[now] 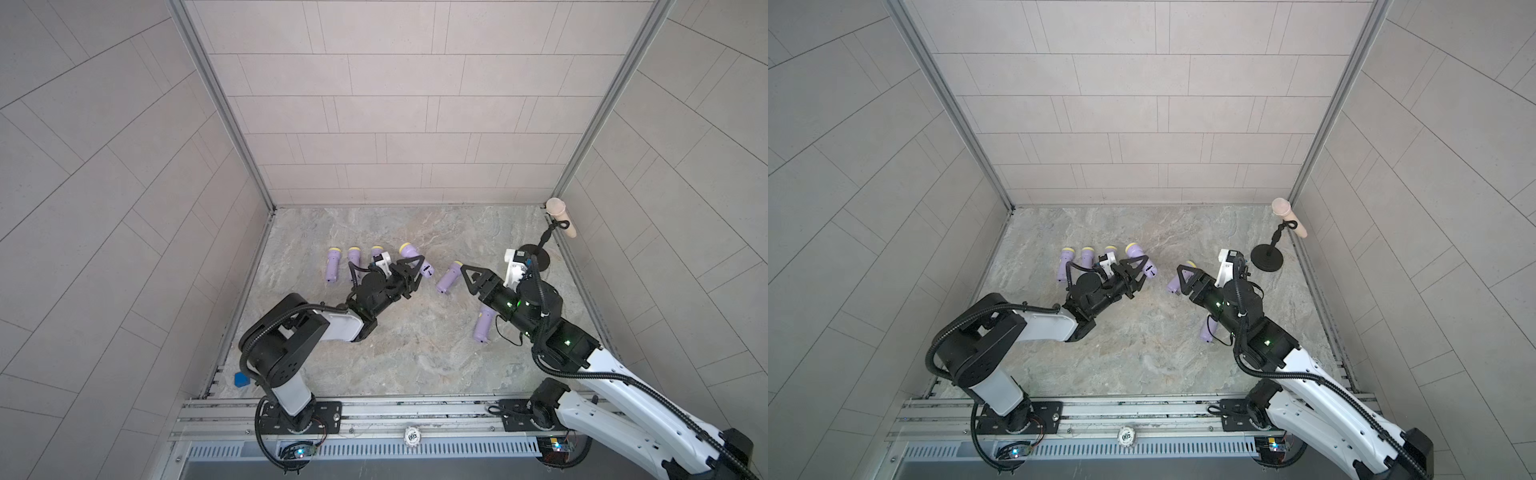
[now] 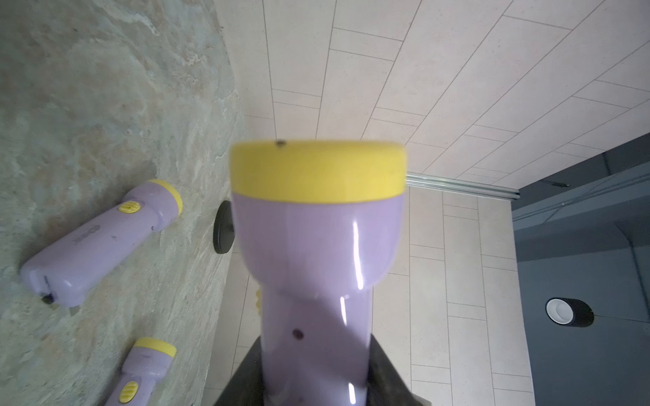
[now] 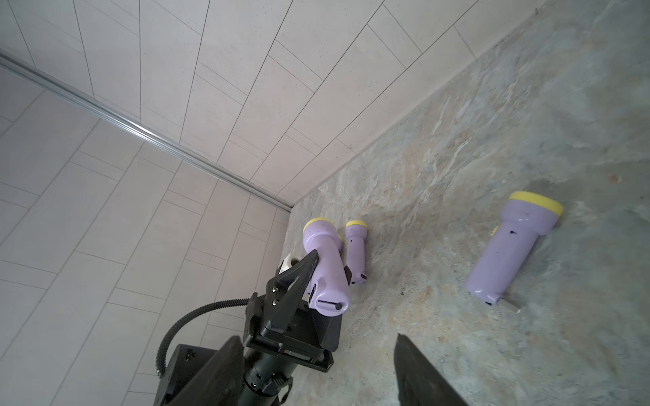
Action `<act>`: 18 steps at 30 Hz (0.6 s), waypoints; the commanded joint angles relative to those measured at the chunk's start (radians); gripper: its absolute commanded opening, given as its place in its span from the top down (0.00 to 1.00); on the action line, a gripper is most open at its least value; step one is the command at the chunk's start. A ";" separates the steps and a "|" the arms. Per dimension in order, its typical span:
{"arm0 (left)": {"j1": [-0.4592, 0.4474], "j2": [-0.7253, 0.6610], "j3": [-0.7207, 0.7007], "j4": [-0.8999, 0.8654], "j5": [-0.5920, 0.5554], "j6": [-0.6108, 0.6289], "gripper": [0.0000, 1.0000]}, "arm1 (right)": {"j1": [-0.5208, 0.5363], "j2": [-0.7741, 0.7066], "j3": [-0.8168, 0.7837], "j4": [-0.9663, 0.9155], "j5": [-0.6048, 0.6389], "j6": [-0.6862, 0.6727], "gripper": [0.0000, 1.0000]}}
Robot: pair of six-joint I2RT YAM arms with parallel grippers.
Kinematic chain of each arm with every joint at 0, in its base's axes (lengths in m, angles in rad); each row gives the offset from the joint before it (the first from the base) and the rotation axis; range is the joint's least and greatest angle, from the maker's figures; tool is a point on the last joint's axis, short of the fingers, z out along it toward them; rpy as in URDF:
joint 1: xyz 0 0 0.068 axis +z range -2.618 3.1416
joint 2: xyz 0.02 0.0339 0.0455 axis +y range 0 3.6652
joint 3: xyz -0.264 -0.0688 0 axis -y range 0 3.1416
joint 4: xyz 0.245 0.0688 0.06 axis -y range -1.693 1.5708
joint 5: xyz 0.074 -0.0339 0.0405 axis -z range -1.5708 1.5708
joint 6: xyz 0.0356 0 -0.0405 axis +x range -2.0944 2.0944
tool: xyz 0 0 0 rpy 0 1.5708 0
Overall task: Close the plug at the bottom of the flashlight
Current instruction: Close the plug of the flashlight, then place the flashlight at the center of the board.
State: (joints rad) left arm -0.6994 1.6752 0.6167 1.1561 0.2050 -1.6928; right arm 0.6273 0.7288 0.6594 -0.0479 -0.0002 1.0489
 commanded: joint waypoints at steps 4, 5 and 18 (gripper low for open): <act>0.033 -0.129 0.026 -0.322 0.080 0.115 1.00 | -0.004 -0.067 0.093 -0.295 0.103 -0.169 0.22; 0.037 -0.162 0.042 -0.415 0.084 0.160 1.00 | -0.004 -0.082 0.101 -0.319 0.114 -0.191 0.21; 0.042 -0.193 0.466 -1.511 -0.063 0.744 1.00 | -0.005 -0.158 0.131 -0.446 0.105 -0.305 0.06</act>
State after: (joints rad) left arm -0.6613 1.4521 1.0168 -0.0643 0.2028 -1.1255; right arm 0.6254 0.5690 0.7647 -0.4484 0.1055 0.7902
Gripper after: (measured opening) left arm 0.407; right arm 0.940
